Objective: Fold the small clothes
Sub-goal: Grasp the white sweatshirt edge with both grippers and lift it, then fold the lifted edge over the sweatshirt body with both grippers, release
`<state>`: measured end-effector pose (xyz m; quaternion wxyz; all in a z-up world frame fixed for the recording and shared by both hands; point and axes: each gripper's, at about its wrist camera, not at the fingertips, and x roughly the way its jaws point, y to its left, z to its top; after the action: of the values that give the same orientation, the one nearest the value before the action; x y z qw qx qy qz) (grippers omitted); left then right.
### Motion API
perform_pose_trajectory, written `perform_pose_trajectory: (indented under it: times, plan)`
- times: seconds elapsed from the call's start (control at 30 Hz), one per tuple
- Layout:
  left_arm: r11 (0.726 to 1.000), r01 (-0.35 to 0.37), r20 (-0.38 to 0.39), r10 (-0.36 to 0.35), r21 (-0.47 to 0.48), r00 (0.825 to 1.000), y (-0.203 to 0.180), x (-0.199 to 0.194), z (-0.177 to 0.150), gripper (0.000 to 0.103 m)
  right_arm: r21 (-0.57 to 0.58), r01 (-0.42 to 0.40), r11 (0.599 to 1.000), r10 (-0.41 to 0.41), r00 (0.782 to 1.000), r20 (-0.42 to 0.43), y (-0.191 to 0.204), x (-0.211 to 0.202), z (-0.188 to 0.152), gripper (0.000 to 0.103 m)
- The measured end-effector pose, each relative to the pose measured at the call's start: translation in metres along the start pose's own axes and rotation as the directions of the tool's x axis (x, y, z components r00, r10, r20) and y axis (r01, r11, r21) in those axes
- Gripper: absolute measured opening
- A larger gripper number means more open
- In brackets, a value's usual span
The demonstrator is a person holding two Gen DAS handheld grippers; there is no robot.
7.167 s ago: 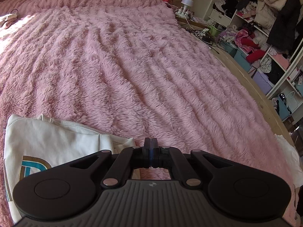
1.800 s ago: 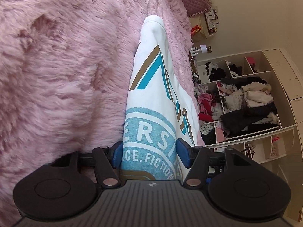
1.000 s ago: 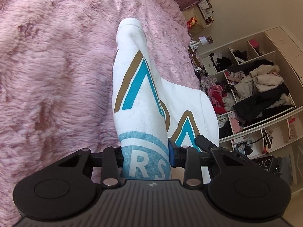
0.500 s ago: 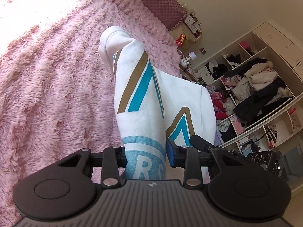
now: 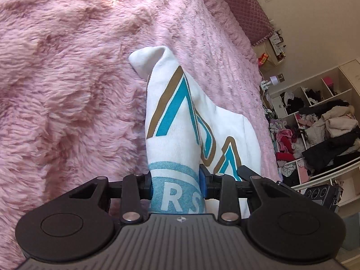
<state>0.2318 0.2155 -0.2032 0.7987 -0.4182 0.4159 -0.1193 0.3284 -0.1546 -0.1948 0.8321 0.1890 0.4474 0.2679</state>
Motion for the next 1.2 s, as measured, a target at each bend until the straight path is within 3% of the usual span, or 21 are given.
perform_pose_trajectory:
  times: [0.03,0.2,0.27,0.33,0.47,0.57,0.67,0.77,0.87,0.93,1.0,1.07,1.2]
  plan:
    - [1.0,0.021,0.006,-0.02,-0.018,1.0,0.009,0.0,0.001,0.043,0.01,-0.001,1.0,0.001,1.0,-0.003,-0.004,0.003,0.0,0.036]
    - [0.993,0.109,0.022,-0.108,-0.053,0.994,0.028,-0.02,0.011,0.044,0.08,-0.031,0.996,0.029,0.999,0.033,-0.028,-0.026,0.008,0.05]
    - [0.989,0.138,0.031,-0.137,-0.048,0.99,0.03,-0.028,0.018,0.055,0.069,-0.099,0.993,0.094,0.993,0.072,-0.029,-0.054,0.003,0.051]
    - [0.989,0.139,0.049,-0.137,-0.044,0.989,0.032,-0.028,0.026,0.057,0.023,-0.19,0.981,0.188,0.979,0.083,-0.023,-0.08,-0.01,0.059]
    - [0.986,0.147,0.041,-0.144,-0.083,0.989,0.036,-0.001,0.048,0.057,0.004,-0.259,0.966,0.259,0.966,-0.001,-0.013,-0.092,-0.05,0.061]
    - [0.976,0.172,0.029,-0.169,-0.135,0.985,0.038,0.027,0.059,0.057,0.007,-0.24,0.971,0.24,0.968,-0.071,-0.012,-0.08,-0.079,0.06]
    - [0.984,0.157,0.029,-0.155,-0.082,0.987,0.026,0.045,0.07,0.056,0.029,-0.224,0.974,0.226,0.97,-0.088,-0.018,-0.069,-0.102,0.058]
    - [0.99,0.126,0.135,-0.132,0.057,0.982,0.003,0.041,0.075,0.031,0.051,-0.229,0.972,0.232,0.97,-0.078,-0.022,-0.066,-0.106,0.058]
    - [0.97,0.099,0.239,-0.153,0.224,0.959,-0.022,0.026,0.077,0.016,0.08,-0.24,0.967,0.246,0.965,-0.087,-0.026,-0.063,-0.104,0.058]
    - [0.956,0.039,0.261,-0.118,0.289,0.958,-0.033,0.021,0.076,0.015,0.084,-0.246,0.966,0.254,0.963,-0.094,-0.027,-0.062,-0.1,0.058]
    - [0.947,-0.098,0.259,0.016,0.307,0.966,-0.034,0.028,0.076,0.014,0.074,-0.244,0.967,0.251,0.963,-0.1,-0.026,-0.06,-0.099,0.057]
    - [0.934,-0.177,0.257,0.097,0.31,0.962,-0.032,0.031,0.074,0.018,0.079,-0.239,0.968,0.246,0.964,-0.098,-0.024,-0.06,-0.099,0.058]
    - [0.923,-0.219,0.326,0.111,0.317,0.939,-0.035,-0.002,0.061,0.028,0.049,-0.222,0.974,0.226,0.969,-0.101,-0.016,-0.061,-0.1,0.059]
